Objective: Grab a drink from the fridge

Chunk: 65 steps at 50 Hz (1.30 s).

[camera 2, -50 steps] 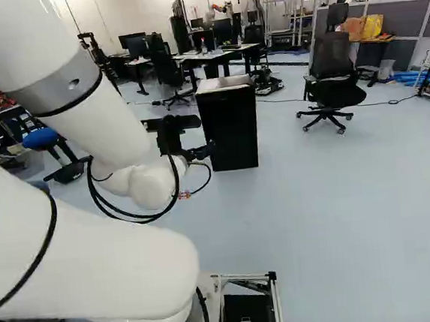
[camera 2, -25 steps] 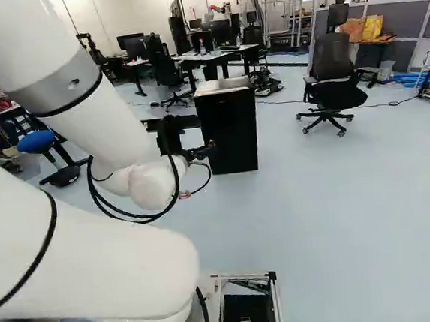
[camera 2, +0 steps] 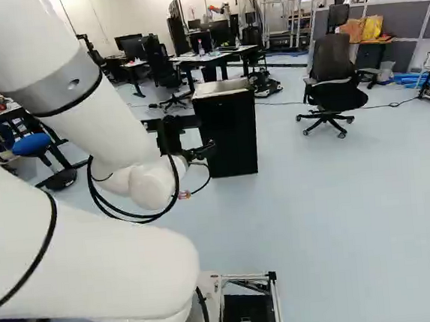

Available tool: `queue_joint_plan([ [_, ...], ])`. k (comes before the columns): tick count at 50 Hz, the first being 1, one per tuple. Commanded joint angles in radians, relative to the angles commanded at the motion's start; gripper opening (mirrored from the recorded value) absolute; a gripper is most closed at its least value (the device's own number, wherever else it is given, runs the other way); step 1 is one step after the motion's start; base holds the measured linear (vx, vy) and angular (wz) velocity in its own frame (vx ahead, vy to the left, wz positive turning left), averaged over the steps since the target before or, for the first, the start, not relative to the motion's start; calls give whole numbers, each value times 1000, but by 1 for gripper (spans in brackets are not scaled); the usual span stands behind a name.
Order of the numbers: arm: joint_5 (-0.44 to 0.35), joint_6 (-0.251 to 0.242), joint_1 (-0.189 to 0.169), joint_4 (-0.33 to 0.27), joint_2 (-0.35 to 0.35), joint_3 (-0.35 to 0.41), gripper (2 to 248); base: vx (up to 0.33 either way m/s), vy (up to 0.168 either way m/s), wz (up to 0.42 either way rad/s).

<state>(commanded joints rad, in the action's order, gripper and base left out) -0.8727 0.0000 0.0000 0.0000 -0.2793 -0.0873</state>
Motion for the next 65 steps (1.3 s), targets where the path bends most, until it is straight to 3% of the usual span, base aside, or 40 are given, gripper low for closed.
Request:
queue_joint_plan([
  [65, 0, 0, 0, 0, 0, 0, 247, 87, 6, -12],
])
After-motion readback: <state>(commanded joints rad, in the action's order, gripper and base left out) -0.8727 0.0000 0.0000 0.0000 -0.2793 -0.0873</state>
